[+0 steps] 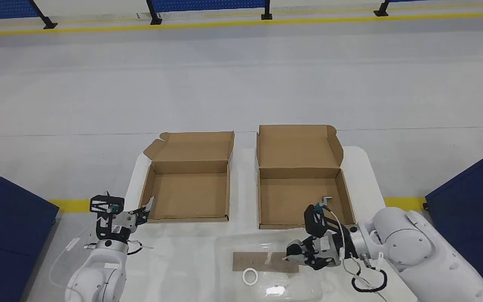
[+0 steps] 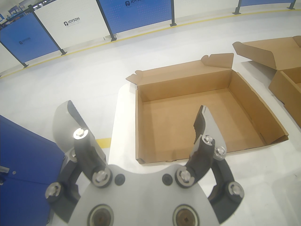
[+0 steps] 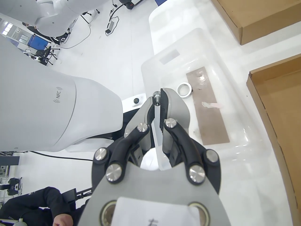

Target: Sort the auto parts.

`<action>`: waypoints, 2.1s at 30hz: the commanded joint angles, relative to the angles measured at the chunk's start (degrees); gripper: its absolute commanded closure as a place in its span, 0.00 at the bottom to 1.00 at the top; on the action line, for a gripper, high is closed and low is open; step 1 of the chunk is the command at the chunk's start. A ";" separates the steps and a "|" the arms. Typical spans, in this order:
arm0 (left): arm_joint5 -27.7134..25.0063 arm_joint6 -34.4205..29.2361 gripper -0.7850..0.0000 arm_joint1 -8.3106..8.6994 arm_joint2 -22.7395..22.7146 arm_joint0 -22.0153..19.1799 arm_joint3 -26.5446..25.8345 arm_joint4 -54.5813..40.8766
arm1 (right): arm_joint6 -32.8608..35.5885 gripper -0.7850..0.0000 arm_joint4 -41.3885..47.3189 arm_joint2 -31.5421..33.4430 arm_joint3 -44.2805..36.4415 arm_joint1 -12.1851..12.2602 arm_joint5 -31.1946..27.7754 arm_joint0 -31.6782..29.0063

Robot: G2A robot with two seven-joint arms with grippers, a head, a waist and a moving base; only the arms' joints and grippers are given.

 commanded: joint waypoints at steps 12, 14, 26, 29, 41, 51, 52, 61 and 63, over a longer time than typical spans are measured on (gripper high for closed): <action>0.00 0.00 0.00 0.00 0.00 0.00 0.00 0.00 | -3.36 1.00 20.66 2.78 2.01 2.27 -3.36 -1.80; 0.00 0.00 0.00 0.00 0.00 0.00 0.00 0.00 | -3.67 1.00 24.14 2.29 1.68 3.08 -3.67 -1.87; 0.00 0.00 0.00 0.00 0.00 0.00 0.00 0.00 | -2.88 1.00 30.41 0.52 1.36 5.04 -2.89 -0.95; 0.00 0.00 0.00 0.00 0.00 0.00 0.00 0.00 | -2.88 1.00 30.41 0.52 1.36 5.04 -2.89 -0.95; 0.00 0.00 0.00 0.00 0.00 0.00 0.00 0.00 | -1.07 1.00 45.38 0.96 1.46 5.36 -1.08 -2.32; 0.00 0.00 0.00 0.00 0.00 0.00 0.00 0.00 | 5.19 1.00 62.68 4.13 -0.04 5.01 5.16 -2.17; 0.00 0.00 0.00 0.00 0.00 0.00 0.00 0.00 | 6.16 1.00 64.16 4.55 0.01 4.74 6.14 -1.97; 0.00 0.00 0.00 0.00 0.00 0.00 0.00 0.00 | 6.76 1.00 65.00 4.86 0.18 4.53 6.74 -1.81; 0.00 0.00 0.00 0.00 0.00 0.00 0.00 0.00 | 6.76 1.00 65.00 4.86 0.18 4.53 6.74 -1.81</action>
